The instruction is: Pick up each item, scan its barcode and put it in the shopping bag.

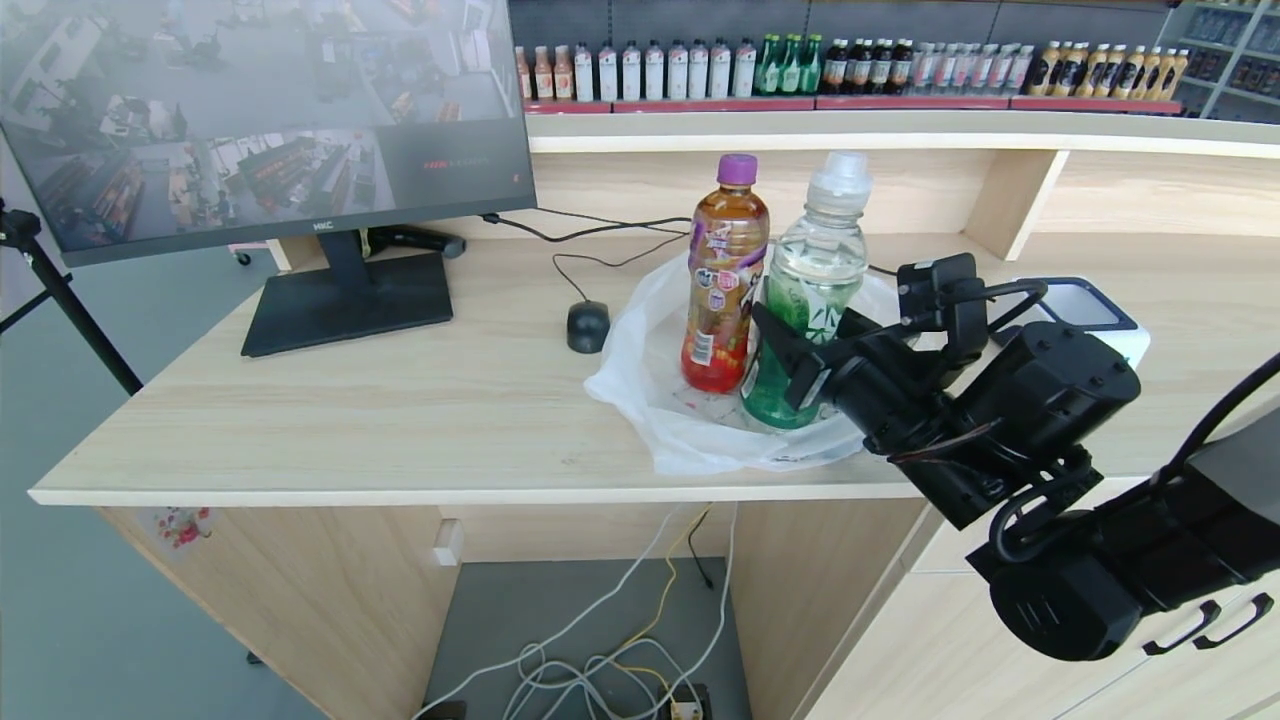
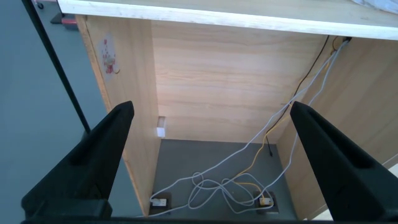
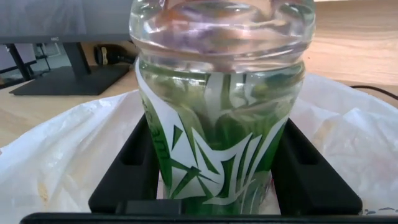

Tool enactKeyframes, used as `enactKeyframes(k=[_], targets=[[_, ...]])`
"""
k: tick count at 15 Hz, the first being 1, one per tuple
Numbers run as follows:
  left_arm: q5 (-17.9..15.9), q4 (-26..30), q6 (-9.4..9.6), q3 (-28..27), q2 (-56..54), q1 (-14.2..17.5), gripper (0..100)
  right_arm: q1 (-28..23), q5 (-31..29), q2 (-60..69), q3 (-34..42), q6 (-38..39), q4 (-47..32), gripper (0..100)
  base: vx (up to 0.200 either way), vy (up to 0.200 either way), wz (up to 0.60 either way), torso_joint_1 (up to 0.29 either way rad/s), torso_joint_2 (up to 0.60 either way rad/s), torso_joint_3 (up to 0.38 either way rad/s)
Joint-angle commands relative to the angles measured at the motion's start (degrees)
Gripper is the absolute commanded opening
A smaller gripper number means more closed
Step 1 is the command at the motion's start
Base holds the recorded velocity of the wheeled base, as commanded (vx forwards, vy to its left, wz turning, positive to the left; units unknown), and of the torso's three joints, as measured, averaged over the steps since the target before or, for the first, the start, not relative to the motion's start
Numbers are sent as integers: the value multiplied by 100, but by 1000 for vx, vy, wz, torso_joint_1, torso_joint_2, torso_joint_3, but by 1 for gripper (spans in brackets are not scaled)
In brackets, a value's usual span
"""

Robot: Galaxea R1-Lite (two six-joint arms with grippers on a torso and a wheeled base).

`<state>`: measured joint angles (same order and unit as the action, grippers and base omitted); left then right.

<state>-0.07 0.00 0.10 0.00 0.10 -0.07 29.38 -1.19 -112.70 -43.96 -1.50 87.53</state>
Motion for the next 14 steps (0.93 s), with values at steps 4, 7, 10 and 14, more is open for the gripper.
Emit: enactKeyframes(k=[4,7,10,14], targets=[[-1,0,-1,0,-1,-1,100,6,5,20,107,1,1,0,0,0,0,0,0,0],[-1,0,-1,0,-1,-1,100,15,5,29,177,1,1,0,0,0,0,0,0,0],[-1,0,-1,0,-1,-1,100,33,5,29,177,-8,1,100,0,0,0,0,0,0],[-1,0,-1,0,-1,-1,100,33,-4,82,239,9,1,100,0,0,0,0,0,0]])
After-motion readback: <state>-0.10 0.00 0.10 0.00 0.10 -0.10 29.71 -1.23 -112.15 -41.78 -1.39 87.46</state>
